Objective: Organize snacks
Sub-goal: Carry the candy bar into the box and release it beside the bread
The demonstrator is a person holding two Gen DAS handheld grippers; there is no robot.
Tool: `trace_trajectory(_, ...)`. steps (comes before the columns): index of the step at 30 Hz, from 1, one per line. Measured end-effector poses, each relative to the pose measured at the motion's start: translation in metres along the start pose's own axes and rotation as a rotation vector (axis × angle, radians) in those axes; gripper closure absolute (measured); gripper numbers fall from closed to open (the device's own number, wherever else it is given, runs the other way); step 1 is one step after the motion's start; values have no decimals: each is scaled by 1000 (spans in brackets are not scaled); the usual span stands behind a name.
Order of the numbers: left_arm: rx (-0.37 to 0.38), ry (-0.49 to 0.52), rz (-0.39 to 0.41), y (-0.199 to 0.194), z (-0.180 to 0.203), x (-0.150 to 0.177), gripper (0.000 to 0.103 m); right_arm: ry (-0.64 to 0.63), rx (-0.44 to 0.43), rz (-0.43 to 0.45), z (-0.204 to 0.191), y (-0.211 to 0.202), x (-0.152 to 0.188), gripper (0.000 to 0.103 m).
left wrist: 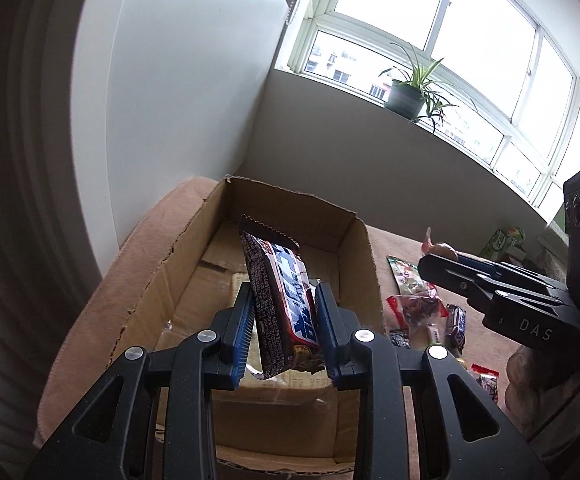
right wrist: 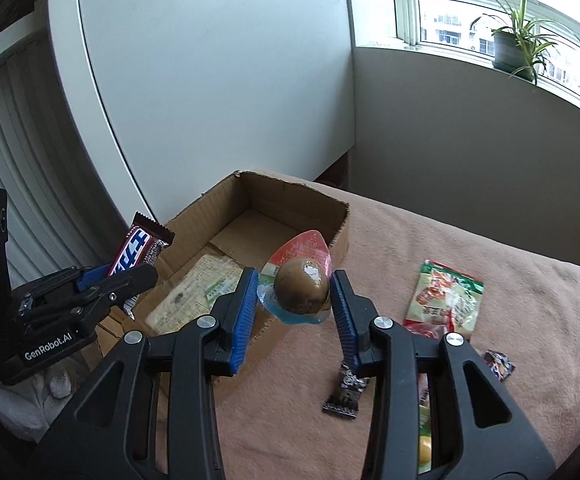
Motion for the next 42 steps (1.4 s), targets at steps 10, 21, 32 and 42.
trace_trajectory(10,-19,-19,-20,7,-16,2,74,2,-26,-43,-15,41,0,61)
trace_trajectory(21,-26,-53,-25,5,-24,3,54,22,-25,14,-8,25,-8,28)
trace_trajectory(32,11,-10,-17,-2,-3,5,54,56,24,42,19,-14,-3,26)
trace_trajectory(42,70,39,-19,-7,36,8,54,121,81,118,69,-71,12,16)
Point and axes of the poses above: each gripper's, at about its wrist camera, not at the fingertips, and y roughly the way its jaws point, z to its right, x to its underside, the point moved 7 cm from there along y, roughly the way its jaws point, and after that the axes turned 8 degrees about -x, right-handed, at the moved point
